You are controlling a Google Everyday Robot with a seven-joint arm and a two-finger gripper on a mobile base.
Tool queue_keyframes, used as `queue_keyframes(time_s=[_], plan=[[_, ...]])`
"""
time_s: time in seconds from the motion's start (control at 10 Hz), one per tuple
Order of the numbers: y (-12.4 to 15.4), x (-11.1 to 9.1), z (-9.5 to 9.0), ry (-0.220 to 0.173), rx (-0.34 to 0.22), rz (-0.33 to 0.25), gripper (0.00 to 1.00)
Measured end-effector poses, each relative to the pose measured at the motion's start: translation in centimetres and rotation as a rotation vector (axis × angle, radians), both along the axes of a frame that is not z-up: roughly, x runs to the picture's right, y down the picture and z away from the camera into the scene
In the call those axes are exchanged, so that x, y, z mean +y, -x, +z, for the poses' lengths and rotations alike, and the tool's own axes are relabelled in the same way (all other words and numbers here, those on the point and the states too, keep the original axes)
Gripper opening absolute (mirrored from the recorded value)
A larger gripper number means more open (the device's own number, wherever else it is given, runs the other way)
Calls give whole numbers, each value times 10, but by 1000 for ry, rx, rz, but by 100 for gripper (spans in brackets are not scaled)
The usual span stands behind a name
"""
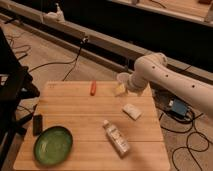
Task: Drag the ceramic bowl in a circle
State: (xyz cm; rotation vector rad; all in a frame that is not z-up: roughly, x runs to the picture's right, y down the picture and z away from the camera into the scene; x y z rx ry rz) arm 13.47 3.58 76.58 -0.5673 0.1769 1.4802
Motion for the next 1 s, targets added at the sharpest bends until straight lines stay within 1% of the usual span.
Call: queue_keyframes(time_s=[0.4, 0.5, 0.6, 0.7, 0.8, 1.0], plan=[[1, 1, 0, 3, -2, -2, 80], [1, 2, -2, 4, 4, -11, 80], [8, 4, -4, 4, 6, -29, 80], [27, 9, -6, 6, -9, -58, 80], [50, 18, -8, 14, -38, -92, 80], [97, 40, -12, 28, -90, -163, 80]])
